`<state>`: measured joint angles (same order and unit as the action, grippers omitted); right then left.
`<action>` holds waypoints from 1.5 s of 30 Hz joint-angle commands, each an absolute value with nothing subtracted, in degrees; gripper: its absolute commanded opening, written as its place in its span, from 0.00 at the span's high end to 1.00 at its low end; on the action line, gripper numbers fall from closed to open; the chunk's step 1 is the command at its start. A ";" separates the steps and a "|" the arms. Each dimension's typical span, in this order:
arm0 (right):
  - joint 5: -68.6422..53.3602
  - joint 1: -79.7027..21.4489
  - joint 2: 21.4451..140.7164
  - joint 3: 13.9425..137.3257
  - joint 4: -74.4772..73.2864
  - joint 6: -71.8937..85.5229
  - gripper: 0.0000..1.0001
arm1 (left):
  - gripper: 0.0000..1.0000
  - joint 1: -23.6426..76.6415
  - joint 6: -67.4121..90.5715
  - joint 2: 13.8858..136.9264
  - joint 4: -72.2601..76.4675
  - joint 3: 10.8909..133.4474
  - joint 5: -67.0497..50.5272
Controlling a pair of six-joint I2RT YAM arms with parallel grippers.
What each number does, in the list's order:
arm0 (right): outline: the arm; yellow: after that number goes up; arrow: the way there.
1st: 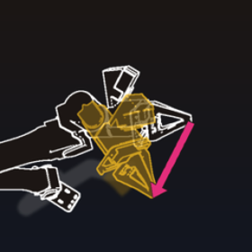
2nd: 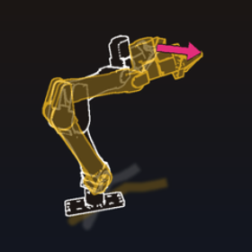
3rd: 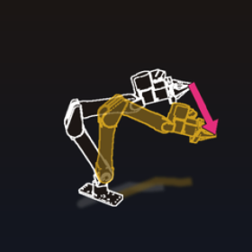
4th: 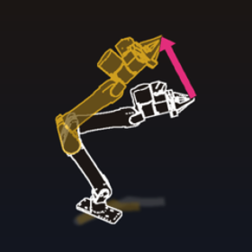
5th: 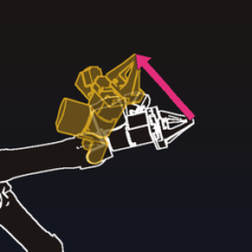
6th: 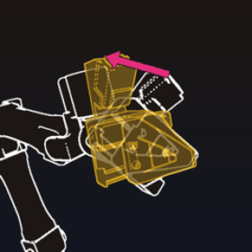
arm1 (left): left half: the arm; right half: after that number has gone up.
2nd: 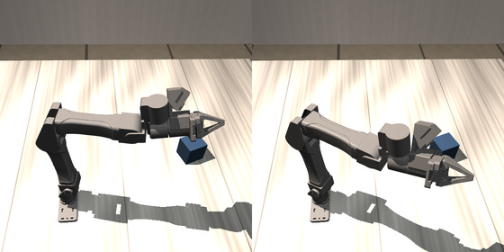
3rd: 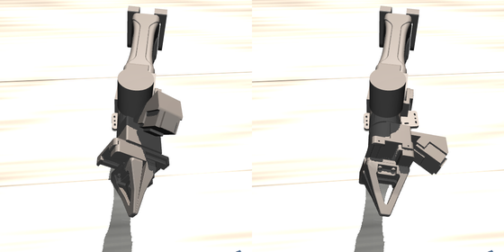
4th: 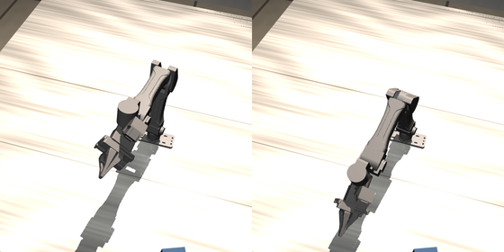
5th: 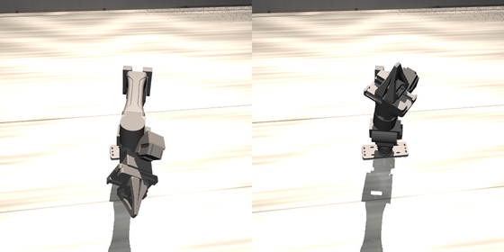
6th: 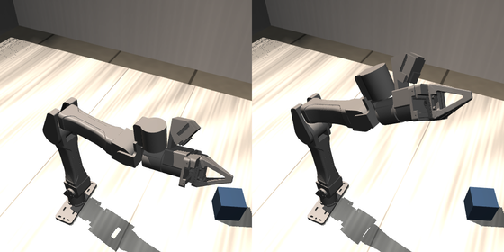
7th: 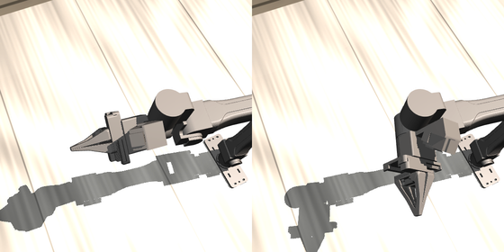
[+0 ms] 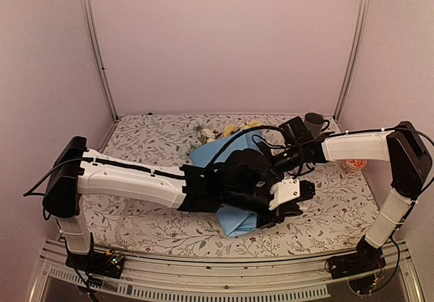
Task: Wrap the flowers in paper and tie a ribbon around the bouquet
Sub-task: Place the ribbon at the center of the board, then pick up the ribbon from the center of the board.
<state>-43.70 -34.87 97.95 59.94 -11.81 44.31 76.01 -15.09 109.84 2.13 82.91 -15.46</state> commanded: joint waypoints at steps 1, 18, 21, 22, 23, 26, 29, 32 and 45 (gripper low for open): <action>-45.94 -35.09 99.99 63.00 -15.34 39.47 1.00 | 0.97 72.14 -8.57 109.46 17.66 80.68 -7.89; -43.83 -35.40 102.60 63.05 -17.72 34.46 1.00 | 0.01 71.08 -6.35 122.95 -36.45 110.23 0.18; -43.60 -35.68 102.66 62.92 -17.40 34.39 1.00 | 0.01 70.44 -4.79 115.98 -35.59 104.32 1.46; -43.52 -35.68 102.80 62.85 -17.32 34.37 1.00 | 0.01 69.79 -4.16 113.81 -33.54 101.17 0.33; -43.49 -35.68 102.89 62.70 -17.19 34.32 1.00 | 0.01 69.13 -3.84 110.44 -32.66 98.45 -1.00; -43.32 -35.72 103.79 62.66 -17.08 33.98 1.00 | 0.01 68.40 -4.73 109.21 -32.66 95.92 -2.45; -43.46 -35.70 104.37 62.92 -16.88 34.10 1.00 | 0.05 68.81 -4.97 114.65 -35.07 101.98 -6.65; -43.19 -35.68 103.68 62.78 -16.70 34.24 1.00 | 0.12 68.75 -3.61 115.25 -36.65 104.73 -10.46; -42.53 -36.60 103.25 61.46 -15.27 34.43 1.00 | 0.19 39.90 25.72 79.37 -36.17 57.47 9.85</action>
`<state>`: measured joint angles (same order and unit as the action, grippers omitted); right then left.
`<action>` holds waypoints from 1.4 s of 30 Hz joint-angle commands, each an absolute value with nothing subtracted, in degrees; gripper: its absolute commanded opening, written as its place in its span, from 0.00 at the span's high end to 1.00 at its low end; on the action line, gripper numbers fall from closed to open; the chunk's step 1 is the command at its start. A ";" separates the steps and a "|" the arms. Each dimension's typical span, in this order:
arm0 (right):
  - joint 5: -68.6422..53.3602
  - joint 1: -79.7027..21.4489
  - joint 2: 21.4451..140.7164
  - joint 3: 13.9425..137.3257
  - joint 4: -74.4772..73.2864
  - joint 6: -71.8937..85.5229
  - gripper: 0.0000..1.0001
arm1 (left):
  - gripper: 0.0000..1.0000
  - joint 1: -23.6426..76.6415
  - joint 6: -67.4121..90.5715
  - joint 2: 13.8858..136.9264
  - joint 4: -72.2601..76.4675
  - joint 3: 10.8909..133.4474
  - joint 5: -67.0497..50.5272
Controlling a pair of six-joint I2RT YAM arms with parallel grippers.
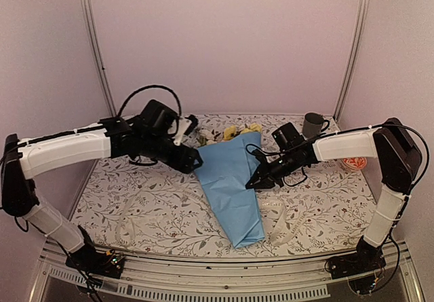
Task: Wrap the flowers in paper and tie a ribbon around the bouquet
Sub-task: Pick up the ribbon from the center of the board.
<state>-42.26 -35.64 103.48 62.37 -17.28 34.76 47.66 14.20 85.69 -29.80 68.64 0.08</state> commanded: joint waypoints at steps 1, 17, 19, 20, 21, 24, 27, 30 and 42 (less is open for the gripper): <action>-42.68 -36.71 103.31 61.30 -15.03 34.57 1.00 | 0.18 38.20 26.44 78.68 -37.67 55.93 10.10; -42.85 -36.88 103.30 60.27 -14.85 34.11 1.00 | 0.40 45.36 38.91 84.52 -57.70 49.47 10.58; -42.98 -36.90 103.60 60.38 -14.76 34.15 1.00 | 0.36 45.69 42.01 87.75 -62.32 48.99 12.34; -43.05 -36.91 103.75 60.38 -14.74 34.25 1.00 | 0.34 46.23 43.23 88.89 -63.88 48.94 12.77; -43.14 -36.91 103.83 60.46 -14.69 34.27 1.00 | 0.33 46.82 44.22 89.84 -65.04 48.95 13.51; -43.17 -36.92 103.67 60.38 -14.89 34.36 1.00 | 0.31 47.35 46.21 90.78 -65.76 48.20 15.87; -43.07 -36.91 103.70 60.33 -15.35 33.97 1.00 | 0.32 47.13 45.99 92.05 -64.83 47.37 16.30; -43.00 -36.93 103.54 60.34 -15.55 33.93 1.00 | 0.42 47.47 43.25 93.64 -61.27 46.63 13.55; -42.98 -36.91 103.12 59.95 -15.57 34.13 1.00 | 1.00 49.03 40.21 93.29 -55.80 49.80 16.19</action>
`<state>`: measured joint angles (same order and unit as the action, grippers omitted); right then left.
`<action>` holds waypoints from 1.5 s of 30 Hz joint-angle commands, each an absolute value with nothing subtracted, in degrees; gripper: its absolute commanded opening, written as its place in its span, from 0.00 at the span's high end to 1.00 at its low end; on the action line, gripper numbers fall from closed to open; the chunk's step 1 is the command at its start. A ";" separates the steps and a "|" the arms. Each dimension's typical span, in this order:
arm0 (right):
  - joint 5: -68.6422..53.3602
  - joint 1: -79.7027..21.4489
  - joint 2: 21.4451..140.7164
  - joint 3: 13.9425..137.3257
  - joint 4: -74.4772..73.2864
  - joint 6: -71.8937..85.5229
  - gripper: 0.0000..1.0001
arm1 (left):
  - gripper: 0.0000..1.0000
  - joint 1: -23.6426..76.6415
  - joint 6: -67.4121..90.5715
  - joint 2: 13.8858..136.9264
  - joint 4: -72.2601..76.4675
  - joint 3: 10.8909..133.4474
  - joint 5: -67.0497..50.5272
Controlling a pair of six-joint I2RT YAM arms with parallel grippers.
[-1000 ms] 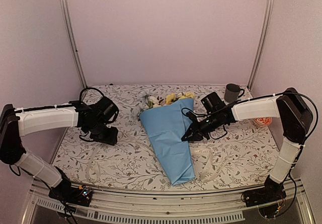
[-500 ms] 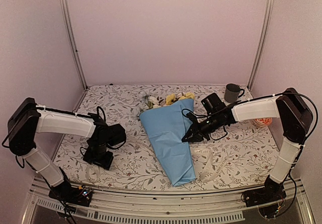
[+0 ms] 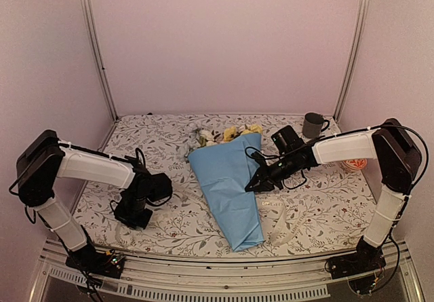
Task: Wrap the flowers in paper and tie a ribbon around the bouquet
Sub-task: Pick up the ribbon from the center of the board, then place the folded bouquet at the center of the board.
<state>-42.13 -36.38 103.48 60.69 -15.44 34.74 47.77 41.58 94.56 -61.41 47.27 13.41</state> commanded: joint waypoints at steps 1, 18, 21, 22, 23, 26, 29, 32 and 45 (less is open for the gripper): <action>-42.95 -36.93 103.03 59.80 -15.48 34.15 1.00 | 1.00 49.01 37.46 91.51 -52.05 51.32 15.97; -43.59 -37.20 102.21 57.02 -11.55 37.37 1.00 | 1.00 50.27 23.25 94.78 -11.00 79.10 -13.78; -43.77 -37.35 102.70 57.04 -11.05 37.78 1.00 | 1.00 49.66 27.07 103.55 -8.04 78.15 -19.88; -43.77 -37.48 102.73 56.89 -10.80 37.90 1.00 | 1.00 49.64 28.09 105.70 -7.43 78.07 -20.14; -43.70 -37.51 102.58 56.66 -10.42 38.16 1.00 | 1.00 49.52 29.18 107.59 -6.69 77.93 -20.13; -43.35 -37.87 101.95 55.07 -7.87 40.06 1.00 | 1.00 49.50 31.97 111.88 -2.86 77.81 -21.31; -43.54 -38.42 102.14 53.70 -5.47 41.99 1.00 | 1.00 50.50 32.27 118.45 -2.27 80.41 -24.43; -43.29 -38.98 102.32 52.61 -4.50 43.06 1.00 | 1.00 51.71 31.15 122.55 -4.24 83.12 -25.78; -28.20 -39.73 85.89 49.58 -21.76 42.77 0.45 | 1.00 51.74 30.67 129.98 -10.32 85.01 -26.18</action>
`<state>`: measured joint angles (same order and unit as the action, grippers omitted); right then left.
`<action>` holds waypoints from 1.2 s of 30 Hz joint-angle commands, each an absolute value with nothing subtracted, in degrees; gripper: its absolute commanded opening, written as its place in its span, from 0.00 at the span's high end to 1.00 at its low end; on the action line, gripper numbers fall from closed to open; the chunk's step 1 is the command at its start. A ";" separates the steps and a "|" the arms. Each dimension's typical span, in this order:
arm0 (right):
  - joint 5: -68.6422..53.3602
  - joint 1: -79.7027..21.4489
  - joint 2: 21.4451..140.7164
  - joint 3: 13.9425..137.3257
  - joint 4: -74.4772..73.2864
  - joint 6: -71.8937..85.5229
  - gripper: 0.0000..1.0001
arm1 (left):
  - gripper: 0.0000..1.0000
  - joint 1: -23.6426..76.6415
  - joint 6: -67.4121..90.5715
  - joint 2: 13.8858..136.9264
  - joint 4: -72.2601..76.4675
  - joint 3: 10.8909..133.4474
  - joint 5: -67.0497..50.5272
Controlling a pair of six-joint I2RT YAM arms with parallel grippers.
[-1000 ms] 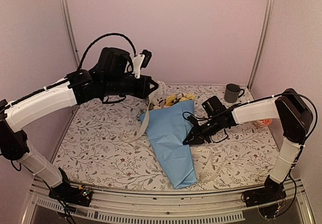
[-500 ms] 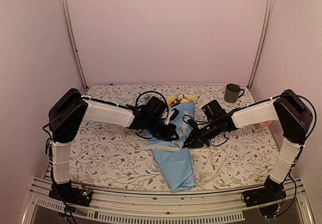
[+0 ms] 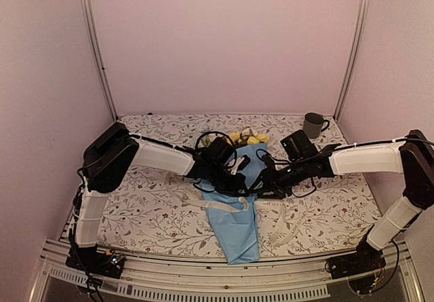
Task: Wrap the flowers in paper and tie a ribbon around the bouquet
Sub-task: Place the folded bouquet at the center of the board, then straighten the right side of the ribbon at the center of the board.
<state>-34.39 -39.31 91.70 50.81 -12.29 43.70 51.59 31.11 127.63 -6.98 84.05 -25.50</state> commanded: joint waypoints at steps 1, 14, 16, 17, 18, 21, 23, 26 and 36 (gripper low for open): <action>-26.09 -39.95 84.28 49.31 -24.87 42.24 0.39 | 1.00 51.72 30.66 130.25 -10.35 85.07 -26.33; -11.32 -58.49 89.51 51.28 -47.73 38.54 0.21 | 1.00 51.77 28.57 129.20 -11.89 85.88 -24.71; -9.93 -60.72 92.40 52.34 -47.93 38.46 0.17 | 1.00 51.80 28.05 129.03 -12.61 86.16 -24.40; -9.18 -61.81 94.18 52.64 -48.12 38.73 0.18 | 1.00 51.82 27.82 128.90 -12.80 86.29 -24.36; -8.43 -62.61 95.40 52.68 -48.31 38.91 0.22 | 1.00 51.83 27.55 128.76 -12.89 86.32 -24.42; -5.19 -63.28 97.67 52.58 -48.98 40.15 0.67 | 1.00 51.77 27.27 128.71 -12.97 86.42 -24.35; -0.07 -63.24 97.01 53.66 -51.33 41.68 1.00 | 1.00 51.78 27.16 128.82 -13.36 86.62 -24.42; 11.30 -60.98 92.96 58.02 -59.12 44.25 1.00 | 1.00 51.82 26.99 128.75 -13.64 86.45 -24.34; 28.23 -29.31 70.57 87.50 -62.86 27.40 1.00 | 1.00 51.83 26.27 128.94 -15.13 87.00 -23.04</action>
<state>20.23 -34.17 77.21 75.94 -61.69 37.21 51.59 27.44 128.01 -11.70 86.41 -24.84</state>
